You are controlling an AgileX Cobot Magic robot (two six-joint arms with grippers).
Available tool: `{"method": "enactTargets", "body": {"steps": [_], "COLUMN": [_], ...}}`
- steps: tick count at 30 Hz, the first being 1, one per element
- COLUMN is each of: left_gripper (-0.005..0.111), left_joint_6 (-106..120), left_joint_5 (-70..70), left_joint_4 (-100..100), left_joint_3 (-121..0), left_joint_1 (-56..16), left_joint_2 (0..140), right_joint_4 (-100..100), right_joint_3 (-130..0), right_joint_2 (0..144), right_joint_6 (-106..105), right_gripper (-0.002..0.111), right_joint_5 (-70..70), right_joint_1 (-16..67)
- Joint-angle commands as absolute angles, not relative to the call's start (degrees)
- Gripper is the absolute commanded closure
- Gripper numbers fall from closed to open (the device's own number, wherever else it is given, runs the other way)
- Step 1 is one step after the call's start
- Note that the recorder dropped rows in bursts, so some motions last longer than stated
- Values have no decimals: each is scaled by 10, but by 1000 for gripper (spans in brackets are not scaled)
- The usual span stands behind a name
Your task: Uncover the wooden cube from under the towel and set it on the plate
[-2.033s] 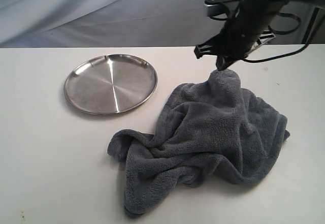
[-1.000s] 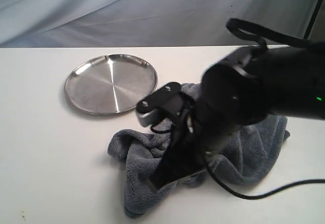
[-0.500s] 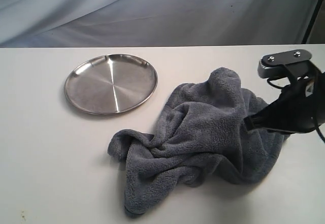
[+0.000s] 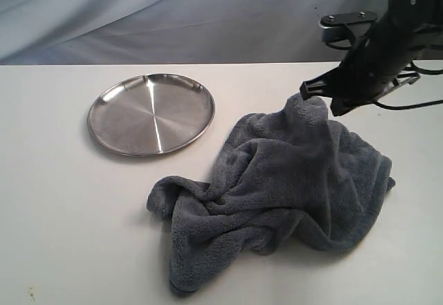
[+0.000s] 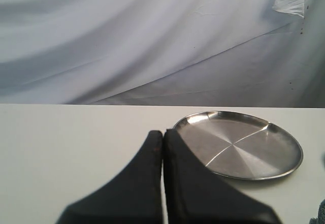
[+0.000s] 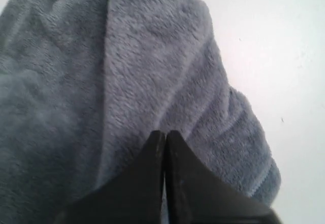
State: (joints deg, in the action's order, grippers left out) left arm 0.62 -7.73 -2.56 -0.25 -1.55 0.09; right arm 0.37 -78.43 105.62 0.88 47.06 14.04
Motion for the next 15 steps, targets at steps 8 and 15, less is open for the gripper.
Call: {"method": "enactTargets", "body": {"steps": [8,15], "left_gripper": [105,105], "left_joint_6": [6,4], "left_joint_5": [-76,-76], "left_joint_4": [-25,-25], "left_joint_3": [0,0], "left_joint_1": [-16,-16], "left_joint_2": [0,0], "right_joint_4": [35,24], "right_joint_3": [-925,-938], "right_joint_2": [1127,1130], "right_joint_6": [-16,-18], "right_gripper": [108,108], "right_joint_5": [501,567], "right_joint_1": [285,398]}}
